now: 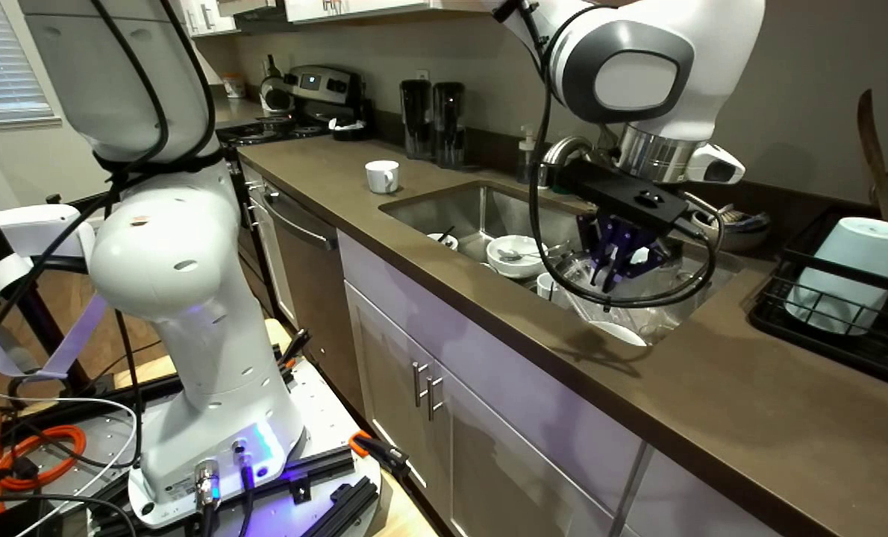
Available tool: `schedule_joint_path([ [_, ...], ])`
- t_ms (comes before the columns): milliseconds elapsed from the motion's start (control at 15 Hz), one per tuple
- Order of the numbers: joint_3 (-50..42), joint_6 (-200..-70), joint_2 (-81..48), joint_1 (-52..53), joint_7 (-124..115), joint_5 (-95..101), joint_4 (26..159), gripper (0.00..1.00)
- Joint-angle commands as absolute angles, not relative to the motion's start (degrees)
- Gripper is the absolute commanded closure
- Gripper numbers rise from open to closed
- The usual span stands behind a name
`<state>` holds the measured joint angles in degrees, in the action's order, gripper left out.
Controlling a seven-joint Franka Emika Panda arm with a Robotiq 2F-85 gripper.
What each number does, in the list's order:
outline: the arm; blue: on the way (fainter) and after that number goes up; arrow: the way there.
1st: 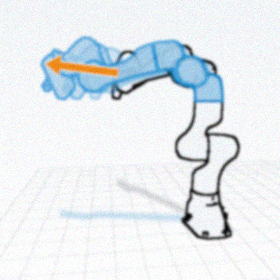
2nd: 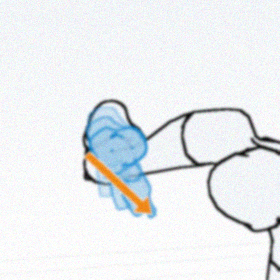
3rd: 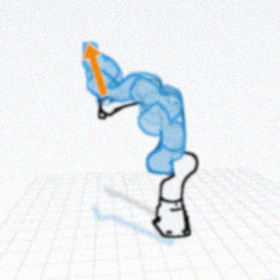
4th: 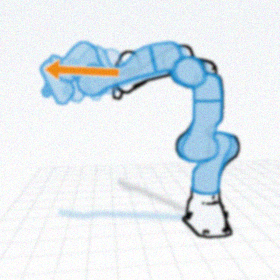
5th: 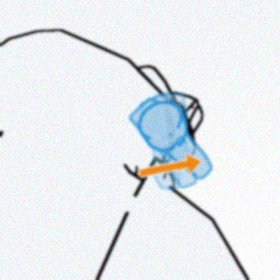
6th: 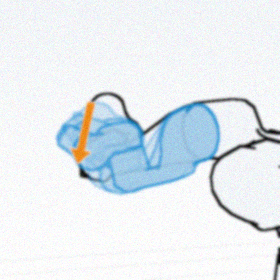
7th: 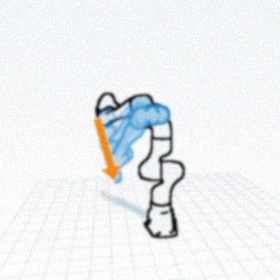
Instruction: Pour the water out of the cup on the right into the sink then place it to the left of the sink
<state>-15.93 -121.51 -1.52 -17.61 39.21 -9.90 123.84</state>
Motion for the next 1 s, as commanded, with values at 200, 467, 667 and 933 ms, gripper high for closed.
schedule_joint_path([
  [200,-15.80,-120.74,-1.26,-16.94,40.80,-9.61,123.79,0.84],
  [467,-15.43,-120.97,-0.35,-16.53,42.22,-9.04,124.17,0.95],
  [667,-13.80,-121.81,1.36,-14.93,44.89,-6.00,125.08,0.95],
  [933,-11.29,-121.29,2.96,-11.92,46.15,1.17,125.31,0.95],
])
